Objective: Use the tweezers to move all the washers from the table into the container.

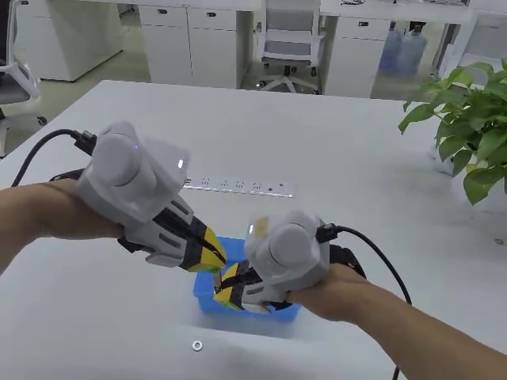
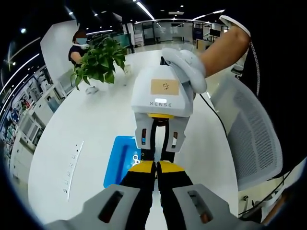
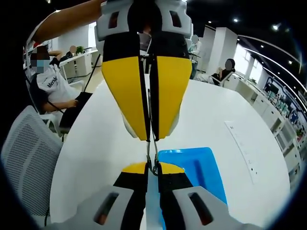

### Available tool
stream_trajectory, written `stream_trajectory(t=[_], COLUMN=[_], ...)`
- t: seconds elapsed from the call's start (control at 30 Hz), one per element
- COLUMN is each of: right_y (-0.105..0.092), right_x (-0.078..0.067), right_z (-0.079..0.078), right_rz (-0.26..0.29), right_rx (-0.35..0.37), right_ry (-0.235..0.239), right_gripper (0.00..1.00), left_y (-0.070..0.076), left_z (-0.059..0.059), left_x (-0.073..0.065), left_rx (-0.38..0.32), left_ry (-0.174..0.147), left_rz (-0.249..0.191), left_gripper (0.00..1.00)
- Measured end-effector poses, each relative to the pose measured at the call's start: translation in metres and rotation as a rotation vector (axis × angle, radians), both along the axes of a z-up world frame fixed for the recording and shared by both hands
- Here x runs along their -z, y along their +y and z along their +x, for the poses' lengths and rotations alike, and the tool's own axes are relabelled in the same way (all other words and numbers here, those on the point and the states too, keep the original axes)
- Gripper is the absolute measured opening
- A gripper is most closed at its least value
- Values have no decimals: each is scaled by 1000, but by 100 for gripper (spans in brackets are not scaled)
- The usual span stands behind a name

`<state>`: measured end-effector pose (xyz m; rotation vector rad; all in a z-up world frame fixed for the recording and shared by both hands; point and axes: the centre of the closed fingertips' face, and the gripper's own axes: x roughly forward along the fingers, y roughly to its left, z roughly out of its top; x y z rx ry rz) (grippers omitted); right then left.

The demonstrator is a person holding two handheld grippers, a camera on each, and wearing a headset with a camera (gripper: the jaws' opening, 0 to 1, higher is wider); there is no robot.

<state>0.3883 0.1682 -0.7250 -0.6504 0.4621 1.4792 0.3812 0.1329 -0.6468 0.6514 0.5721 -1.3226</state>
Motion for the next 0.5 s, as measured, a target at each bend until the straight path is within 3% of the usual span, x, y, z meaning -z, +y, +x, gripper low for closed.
stream_trajectory(t=[0.5], right_y=[-8], right_x=[18], right_z=[28], right_rz=[-16], right_rx=[29], right_ry=[11], right_gripper=[9], left_y=[-4], left_z=[26], left_x=[17], left_rx=[5], left_ry=[8], left_rz=[-7], left_gripper=[6])
